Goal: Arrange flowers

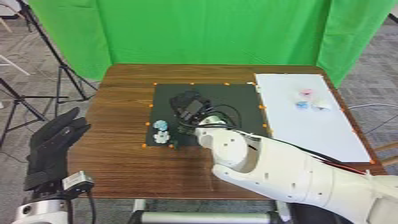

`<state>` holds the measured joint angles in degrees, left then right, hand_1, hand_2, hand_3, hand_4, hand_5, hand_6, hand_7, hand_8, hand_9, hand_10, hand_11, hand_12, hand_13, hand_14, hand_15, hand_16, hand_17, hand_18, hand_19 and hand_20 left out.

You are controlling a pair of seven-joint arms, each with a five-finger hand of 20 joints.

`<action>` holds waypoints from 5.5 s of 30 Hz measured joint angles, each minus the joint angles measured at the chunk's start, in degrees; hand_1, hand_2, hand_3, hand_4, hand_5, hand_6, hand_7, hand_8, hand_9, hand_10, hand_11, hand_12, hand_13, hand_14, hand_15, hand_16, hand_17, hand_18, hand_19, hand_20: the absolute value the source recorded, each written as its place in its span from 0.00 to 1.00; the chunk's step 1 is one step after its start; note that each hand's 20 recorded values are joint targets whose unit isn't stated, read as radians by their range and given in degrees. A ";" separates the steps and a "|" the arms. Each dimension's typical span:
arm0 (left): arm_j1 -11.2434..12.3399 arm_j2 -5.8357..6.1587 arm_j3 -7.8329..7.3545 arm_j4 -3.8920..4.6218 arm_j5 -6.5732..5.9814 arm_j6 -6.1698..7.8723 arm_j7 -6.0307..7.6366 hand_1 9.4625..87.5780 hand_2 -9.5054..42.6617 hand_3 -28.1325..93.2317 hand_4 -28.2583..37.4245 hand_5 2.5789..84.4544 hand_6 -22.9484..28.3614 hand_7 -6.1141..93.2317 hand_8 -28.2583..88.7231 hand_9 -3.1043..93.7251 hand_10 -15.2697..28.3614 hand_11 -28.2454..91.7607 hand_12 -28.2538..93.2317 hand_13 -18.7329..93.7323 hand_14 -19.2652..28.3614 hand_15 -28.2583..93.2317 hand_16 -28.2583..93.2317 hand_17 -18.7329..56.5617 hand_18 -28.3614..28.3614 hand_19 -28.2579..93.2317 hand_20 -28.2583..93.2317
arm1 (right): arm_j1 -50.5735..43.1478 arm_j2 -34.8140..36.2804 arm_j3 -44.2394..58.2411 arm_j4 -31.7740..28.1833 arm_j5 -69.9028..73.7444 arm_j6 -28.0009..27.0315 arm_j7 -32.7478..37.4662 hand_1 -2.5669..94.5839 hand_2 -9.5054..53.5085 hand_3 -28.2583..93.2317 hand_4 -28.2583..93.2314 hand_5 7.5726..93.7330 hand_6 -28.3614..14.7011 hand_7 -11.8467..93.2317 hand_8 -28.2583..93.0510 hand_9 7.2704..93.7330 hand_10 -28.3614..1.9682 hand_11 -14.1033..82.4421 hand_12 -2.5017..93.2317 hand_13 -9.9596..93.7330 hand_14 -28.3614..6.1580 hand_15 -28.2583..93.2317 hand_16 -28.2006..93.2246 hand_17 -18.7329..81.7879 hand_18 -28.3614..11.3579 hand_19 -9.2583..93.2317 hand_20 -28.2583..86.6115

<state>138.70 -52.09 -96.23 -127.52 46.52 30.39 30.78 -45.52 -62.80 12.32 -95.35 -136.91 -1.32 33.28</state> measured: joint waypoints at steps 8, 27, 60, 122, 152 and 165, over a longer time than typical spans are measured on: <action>-0.45 -0.42 0.06 0.26 0.37 -0.61 -0.31 0.22 0.25 0.92 0.18 0.47 0.64 0.24 0.15 0.41 0.81 0.55 0.30 0.39 0.98 0.75 0.10 0.13 0.88 0.71 0.26 | -7.66 -1.05 10.77 0.67 -9.58 -7.45 -4.82 0.61 0.00 0.87 0.00 0.82 0.65 0.39 0.27 0.97 0.74 0.31 0.42 0.89 0.69 0.88 0.42 0.52 0.31 0.96 0.15; -1.05 -0.65 0.12 0.42 0.52 -0.85 -0.59 0.22 0.24 0.92 0.18 0.47 0.64 0.24 0.15 0.41 0.81 0.55 0.30 0.39 0.97 0.75 0.10 0.13 0.88 0.71 0.26 | -0.50 -0.89 -2.80 1.88 -2.97 -1.41 1.24 0.61 0.00 0.87 0.00 0.82 0.66 0.39 0.26 0.97 0.75 0.30 0.42 0.89 0.69 0.88 0.41 0.51 0.30 0.95 0.15; -1.04 -0.79 0.04 0.45 0.59 -0.90 -0.83 0.22 0.25 0.92 0.18 0.47 0.64 0.24 0.15 0.41 0.81 0.55 0.30 0.39 0.97 0.75 0.10 0.13 0.88 0.71 0.26 | -6.30 -2.39 5.80 -0.24 -5.89 -7.69 -2.89 0.47 0.00 0.88 0.01 0.73 0.57 0.35 0.25 0.81 0.55 0.43 0.32 0.80 0.56 0.89 0.40 0.44 0.21 0.90 0.21; 2.67 -1.35 -0.74 -1.10 0.21 0.86 0.67 0.22 0.24 0.92 0.18 0.47 0.64 0.24 0.15 0.41 0.81 0.55 0.30 0.39 0.97 0.75 0.10 0.13 0.88 0.71 0.25 | -8.35 16.11 26.64 -3.63 3.45 -17.58 -7.52 0.34 0.04 0.94 0.03 0.48 0.47 0.29 0.14 0.48 0.27 0.37 0.20 0.64 0.43 0.89 0.34 0.34 0.19 0.79 0.31; 2.42 -1.88 -0.11 -1.01 0.11 0.83 0.89 0.22 0.24 0.92 0.19 0.47 0.64 0.24 0.15 0.41 0.81 0.55 0.30 0.39 0.98 0.75 0.10 0.13 0.88 0.71 0.25 | -11.77 21.95 32.29 5.02 5.69 -21.23 -1.98 0.34 0.03 0.95 0.02 0.45 0.47 0.29 0.14 0.46 0.27 0.36 0.20 0.64 0.46 0.91 0.34 0.34 0.20 0.78 0.32; 1.91 -1.85 0.16 -0.69 0.12 0.75 0.88 0.22 0.24 0.92 0.18 0.47 0.64 0.24 0.15 0.41 0.81 0.55 0.30 0.39 0.97 0.75 0.10 0.13 0.88 0.71 0.25 | -13.56 22.78 34.53 7.70 5.96 -22.35 -0.54 0.35 0.02 0.95 0.02 0.45 0.47 0.29 0.14 0.45 0.28 0.36 0.20 0.65 0.47 0.93 0.34 0.34 0.21 0.78 0.32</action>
<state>140.61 -53.94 -96.07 -128.21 46.63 31.14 31.66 -59.07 -40.02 46.85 -87.65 -130.95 -23.67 32.74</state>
